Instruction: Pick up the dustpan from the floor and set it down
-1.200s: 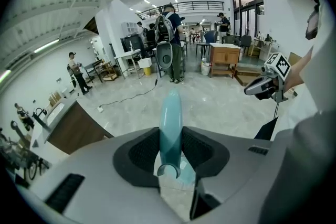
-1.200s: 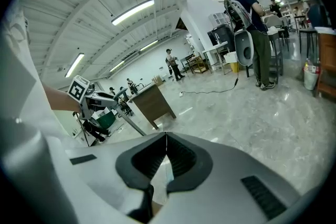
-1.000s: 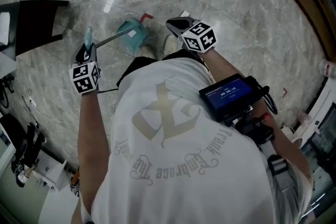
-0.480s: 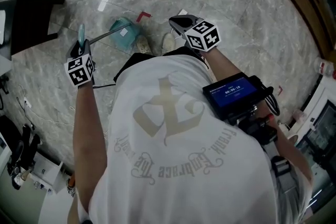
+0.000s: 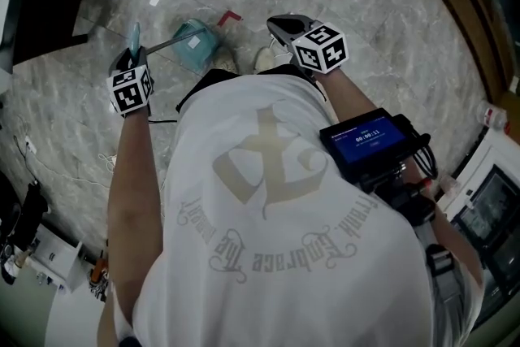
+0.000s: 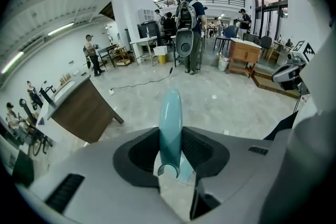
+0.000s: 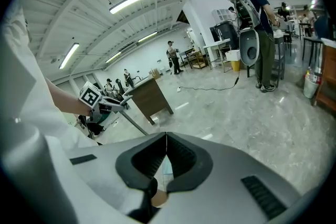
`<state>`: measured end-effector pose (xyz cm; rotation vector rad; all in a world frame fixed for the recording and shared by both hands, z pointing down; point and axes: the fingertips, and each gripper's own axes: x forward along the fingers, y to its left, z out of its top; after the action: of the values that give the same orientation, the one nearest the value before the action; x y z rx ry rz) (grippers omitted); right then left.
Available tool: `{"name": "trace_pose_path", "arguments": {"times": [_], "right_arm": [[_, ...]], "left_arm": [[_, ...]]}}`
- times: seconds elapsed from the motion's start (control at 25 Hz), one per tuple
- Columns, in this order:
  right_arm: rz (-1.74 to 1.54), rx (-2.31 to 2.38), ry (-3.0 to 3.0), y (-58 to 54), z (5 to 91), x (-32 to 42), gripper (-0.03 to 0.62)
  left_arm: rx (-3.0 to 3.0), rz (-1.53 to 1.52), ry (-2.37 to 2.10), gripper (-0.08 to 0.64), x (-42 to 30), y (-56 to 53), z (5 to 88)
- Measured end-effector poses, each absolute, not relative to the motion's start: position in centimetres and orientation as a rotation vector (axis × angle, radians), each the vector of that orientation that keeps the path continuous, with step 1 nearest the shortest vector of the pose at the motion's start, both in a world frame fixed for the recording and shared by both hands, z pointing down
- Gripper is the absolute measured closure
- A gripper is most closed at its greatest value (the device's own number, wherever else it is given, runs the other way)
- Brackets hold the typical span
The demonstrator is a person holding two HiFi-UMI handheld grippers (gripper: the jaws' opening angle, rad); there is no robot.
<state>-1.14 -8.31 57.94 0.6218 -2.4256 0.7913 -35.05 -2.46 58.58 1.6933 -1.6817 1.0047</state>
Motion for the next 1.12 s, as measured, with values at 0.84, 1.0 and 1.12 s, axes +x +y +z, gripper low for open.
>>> {"name": "trace_pose_path", "arguments": {"times": [0.84,1.0,1.12], "right_arm": [[0.808,0.740,-2.341,-10.9,56.3,-2.5,0.575],[0.825,0.771,-2.321,-11.2,56.3,-2.0,0.575],[0.842,0.786,-2.313,-11.6,56.5,-1.9,0.575]], "left_arm": [[1.606,1.049,-1.569,0.419,-38.2,-6.6,63.8],[1.566,1.033,-1.580,0.419,-38.7,-8.2,64.1],[1.520,1.016,-1.592,0.419,-39.0,-9.3,64.4]]}}
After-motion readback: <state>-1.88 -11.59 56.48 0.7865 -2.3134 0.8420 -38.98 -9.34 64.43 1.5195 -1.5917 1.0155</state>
